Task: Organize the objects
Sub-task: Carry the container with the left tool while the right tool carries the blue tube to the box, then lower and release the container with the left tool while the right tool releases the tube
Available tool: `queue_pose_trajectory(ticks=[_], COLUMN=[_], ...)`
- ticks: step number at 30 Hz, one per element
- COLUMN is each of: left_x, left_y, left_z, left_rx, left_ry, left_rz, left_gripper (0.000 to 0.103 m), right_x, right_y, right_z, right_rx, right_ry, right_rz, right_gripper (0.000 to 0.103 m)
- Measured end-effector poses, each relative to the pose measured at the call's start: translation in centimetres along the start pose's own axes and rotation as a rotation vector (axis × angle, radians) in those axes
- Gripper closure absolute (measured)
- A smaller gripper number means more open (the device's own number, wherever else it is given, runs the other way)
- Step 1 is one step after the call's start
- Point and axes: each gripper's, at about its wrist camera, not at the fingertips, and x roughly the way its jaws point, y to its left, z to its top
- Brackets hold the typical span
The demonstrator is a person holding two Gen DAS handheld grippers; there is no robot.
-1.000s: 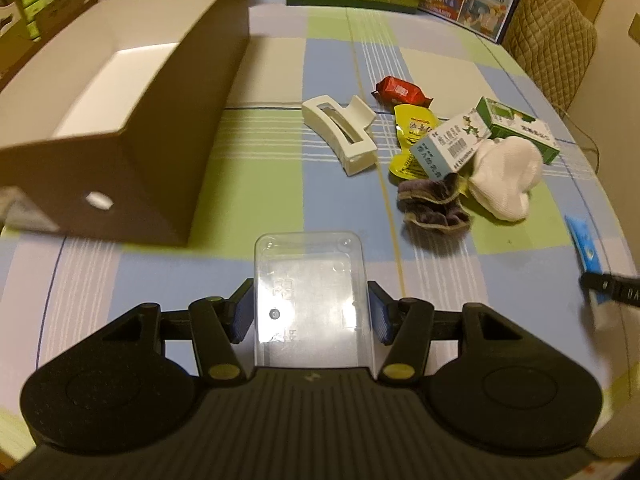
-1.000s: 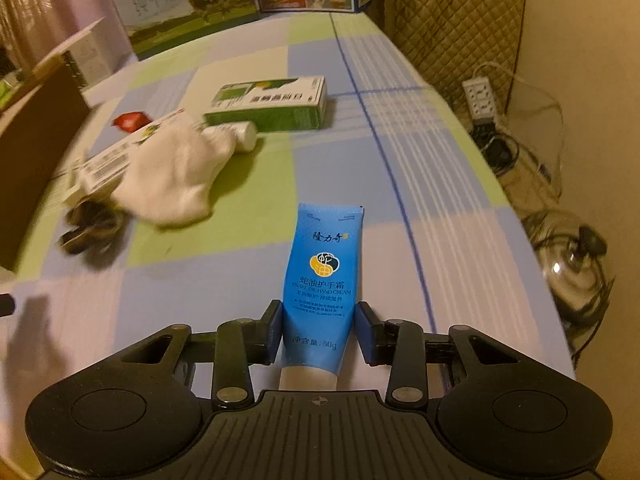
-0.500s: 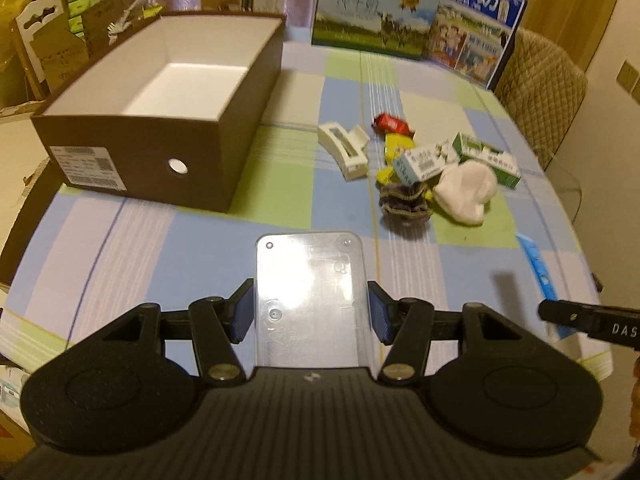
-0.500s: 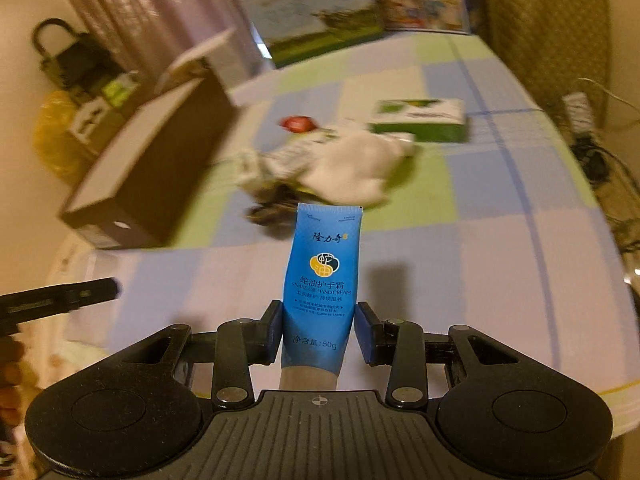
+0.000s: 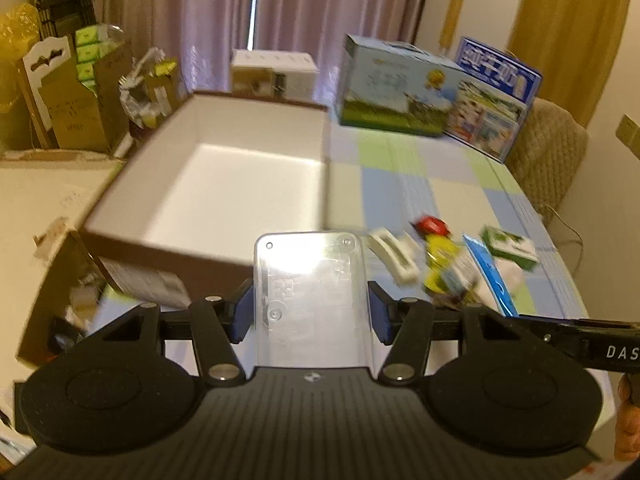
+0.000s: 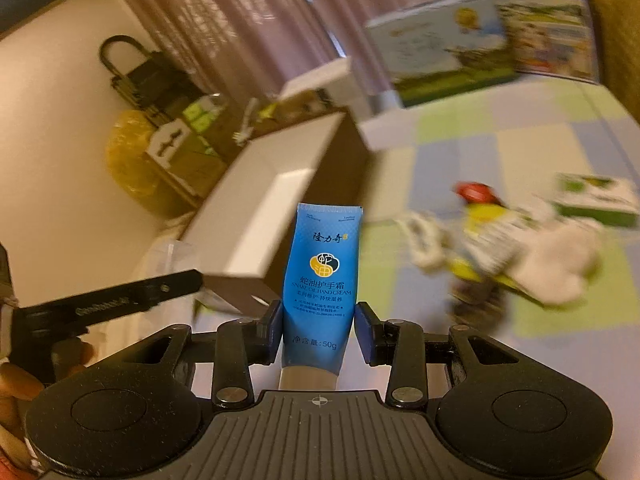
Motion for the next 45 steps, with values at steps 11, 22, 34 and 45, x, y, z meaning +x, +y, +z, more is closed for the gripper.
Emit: queue_pose_trajectory(ticks=[11, 22, 34, 45], left_x=[4.5, 11.5, 15.7, 16.7], left_y=[9.1, 13.0, 14.2, 14.8], left_z=[6.7, 8.2, 7.7, 8.3], left_rx=[0.017, 0.045, 0.061, 0.058], left_ry=[0.006, 0.125, 0.221, 0.232], left_rz=[0.013, -0.025, -0.041, -0.060], left_gripper=[0.050, 0.050, 0.050, 0.050], right_x=[10.8, 19.7, 23.3, 23.8], right_y=[6.9, 7.2, 8.3, 8.5], right_z=[4.5, 4.5, 3.6, 4.2], right_rx=[-0.041, -0.079, -0.239, -0.258], right_ry=[0.011, 0.126, 0.168, 0.171], right_rz=[-0.025, -0.189, -0.312, -0.302], right_gripper=[0.068, 0.068, 0.067, 0.055])
